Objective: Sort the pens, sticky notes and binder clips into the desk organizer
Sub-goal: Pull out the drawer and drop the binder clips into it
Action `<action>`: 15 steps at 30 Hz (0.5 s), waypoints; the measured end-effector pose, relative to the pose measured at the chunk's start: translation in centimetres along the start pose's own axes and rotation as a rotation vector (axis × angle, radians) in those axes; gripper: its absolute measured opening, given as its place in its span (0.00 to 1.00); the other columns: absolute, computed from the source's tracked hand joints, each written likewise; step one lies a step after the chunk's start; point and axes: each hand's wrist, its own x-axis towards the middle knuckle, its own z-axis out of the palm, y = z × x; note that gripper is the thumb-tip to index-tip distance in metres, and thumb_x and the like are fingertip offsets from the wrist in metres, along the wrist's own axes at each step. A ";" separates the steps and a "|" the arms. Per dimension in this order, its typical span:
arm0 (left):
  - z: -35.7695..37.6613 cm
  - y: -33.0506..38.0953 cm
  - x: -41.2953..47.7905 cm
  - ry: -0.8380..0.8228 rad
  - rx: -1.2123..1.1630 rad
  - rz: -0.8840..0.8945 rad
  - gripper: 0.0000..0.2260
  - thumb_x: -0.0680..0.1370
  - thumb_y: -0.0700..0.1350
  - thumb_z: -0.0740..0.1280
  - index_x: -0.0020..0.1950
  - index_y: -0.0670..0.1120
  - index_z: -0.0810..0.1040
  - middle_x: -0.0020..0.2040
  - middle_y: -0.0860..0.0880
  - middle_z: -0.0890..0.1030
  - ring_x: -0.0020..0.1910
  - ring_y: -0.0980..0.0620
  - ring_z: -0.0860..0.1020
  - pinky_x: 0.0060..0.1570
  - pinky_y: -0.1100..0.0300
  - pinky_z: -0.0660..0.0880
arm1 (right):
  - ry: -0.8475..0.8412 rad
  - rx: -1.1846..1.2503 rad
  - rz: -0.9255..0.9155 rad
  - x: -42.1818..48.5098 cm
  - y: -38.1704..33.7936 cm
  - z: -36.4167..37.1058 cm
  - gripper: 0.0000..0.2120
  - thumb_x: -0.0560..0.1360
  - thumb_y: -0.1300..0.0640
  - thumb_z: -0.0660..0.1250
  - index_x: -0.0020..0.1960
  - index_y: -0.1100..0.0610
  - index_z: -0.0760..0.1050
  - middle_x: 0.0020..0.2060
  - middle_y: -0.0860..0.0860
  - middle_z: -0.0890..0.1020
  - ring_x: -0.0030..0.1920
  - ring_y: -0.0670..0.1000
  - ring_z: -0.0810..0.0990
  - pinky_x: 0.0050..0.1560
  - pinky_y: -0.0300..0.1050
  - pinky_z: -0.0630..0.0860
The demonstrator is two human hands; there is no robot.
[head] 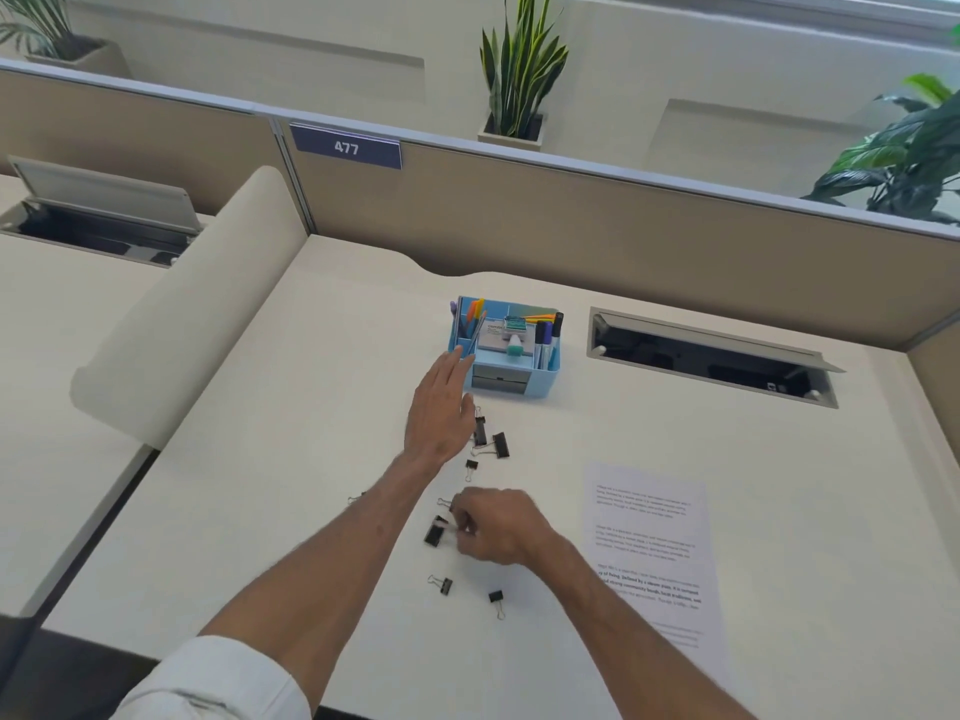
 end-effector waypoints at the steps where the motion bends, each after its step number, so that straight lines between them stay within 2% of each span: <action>1: -0.1 0.0 0.1 0.002 0.007 0.004 0.28 0.86 0.40 0.63 0.86 0.48 0.62 0.88 0.50 0.59 0.88 0.50 0.56 0.86 0.50 0.61 | 0.047 0.050 0.052 0.1 0.4 -0.9 0.08 0.74 0.47 0.67 0.49 0.49 0.74 0.48 0.44 0.83 0.46 0.52 0.82 0.47 0.49 0.79; 3: -0.3 -0.2 0.1 0.014 0.011 -0.002 0.27 0.86 0.39 0.62 0.86 0.47 0.62 0.88 0.50 0.60 0.88 0.50 0.56 0.86 0.50 0.61 | 0.193 0.149 0.153 0.6 1.6 -3.2 0.09 0.74 0.45 0.69 0.49 0.48 0.74 0.45 0.42 0.84 0.44 0.48 0.82 0.48 0.47 0.80; 7: -0.8 -1.0 0.3 0.023 0.013 -0.027 0.27 0.87 0.39 0.61 0.87 0.46 0.61 0.88 0.49 0.59 0.88 0.50 0.56 0.86 0.51 0.60 | 0.590 0.339 0.304 2.4 3.7 -8.4 0.05 0.77 0.49 0.73 0.49 0.46 0.77 0.43 0.40 0.84 0.36 0.39 0.79 0.38 0.37 0.75; 10: -1.1 -1.6 0.6 -0.019 0.049 -0.010 0.29 0.88 0.40 0.60 0.88 0.47 0.57 0.89 0.50 0.55 0.89 0.50 0.53 0.87 0.49 0.59 | 0.878 0.486 0.353 4.5 4.0 -12.5 0.07 0.80 0.51 0.73 0.53 0.53 0.79 0.46 0.45 0.86 0.39 0.44 0.83 0.38 0.40 0.80; 12: -1.2 -2.0 0.9 -0.063 0.074 0.006 0.29 0.88 0.41 0.58 0.89 0.47 0.54 0.90 0.50 0.52 0.89 0.51 0.50 0.88 0.49 0.56 | 1.036 0.577 0.380 6.1 3.7 -14.9 0.06 0.80 0.52 0.73 0.52 0.54 0.80 0.45 0.47 0.86 0.42 0.46 0.85 0.40 0.46 0.84; 15: -1.2 -2.5 1.3 -0.104 0.102 0.025 0.29 0.89 0.43 0.57 0.90 0.48 0.51 0.90 0.51 0.49 0.89 0.52 0.48 0.88 0.50 0.54 | 1.127 0.629 0.393 8.7 2.9 -17.2 0.06 0.80 0.51 0.72 0.51 0.54 0.81 0.43 0.45 0.87 0.43 0.47 0.86 0.46 0.52 0.85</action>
